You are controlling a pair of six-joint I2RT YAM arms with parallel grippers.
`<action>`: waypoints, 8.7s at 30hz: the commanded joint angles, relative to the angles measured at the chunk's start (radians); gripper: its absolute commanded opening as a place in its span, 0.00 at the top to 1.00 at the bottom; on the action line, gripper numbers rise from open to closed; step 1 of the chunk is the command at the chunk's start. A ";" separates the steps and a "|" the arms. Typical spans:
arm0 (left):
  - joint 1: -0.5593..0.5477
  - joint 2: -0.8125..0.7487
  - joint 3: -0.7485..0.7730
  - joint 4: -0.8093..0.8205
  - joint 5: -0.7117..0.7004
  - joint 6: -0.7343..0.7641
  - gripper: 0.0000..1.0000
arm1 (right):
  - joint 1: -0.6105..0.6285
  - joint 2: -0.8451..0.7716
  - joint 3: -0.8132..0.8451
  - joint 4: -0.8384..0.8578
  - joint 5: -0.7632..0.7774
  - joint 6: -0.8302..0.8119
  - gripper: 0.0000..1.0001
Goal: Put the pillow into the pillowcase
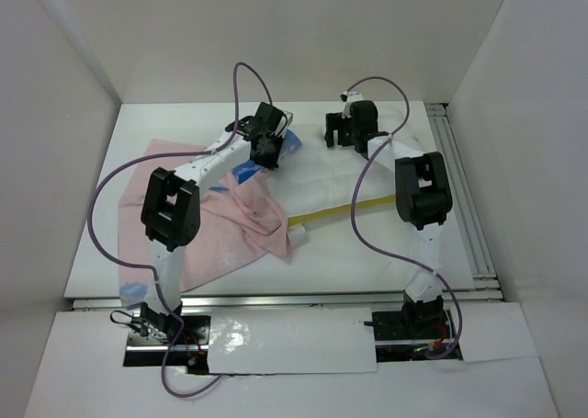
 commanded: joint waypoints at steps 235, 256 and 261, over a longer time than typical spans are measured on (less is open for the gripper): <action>-0.227 -1.158 -0.957 0.543 -0.212 -0.345 1.00 | 0.764 -0.618 -0.356 -0.208 0.266 -0.127 1.00; -0.482 -1.114 -1.002 0.430 0.092 -0.473 1.00 | 0.642 -0.687 -0.699 0.353 0.099 0.140 0.91; -0.491 -1.034 -0.905 0.230 -0.075 -0.486 0.26 | 0.633 -0.813 -0.765 0.178 0.114 0.174 0.40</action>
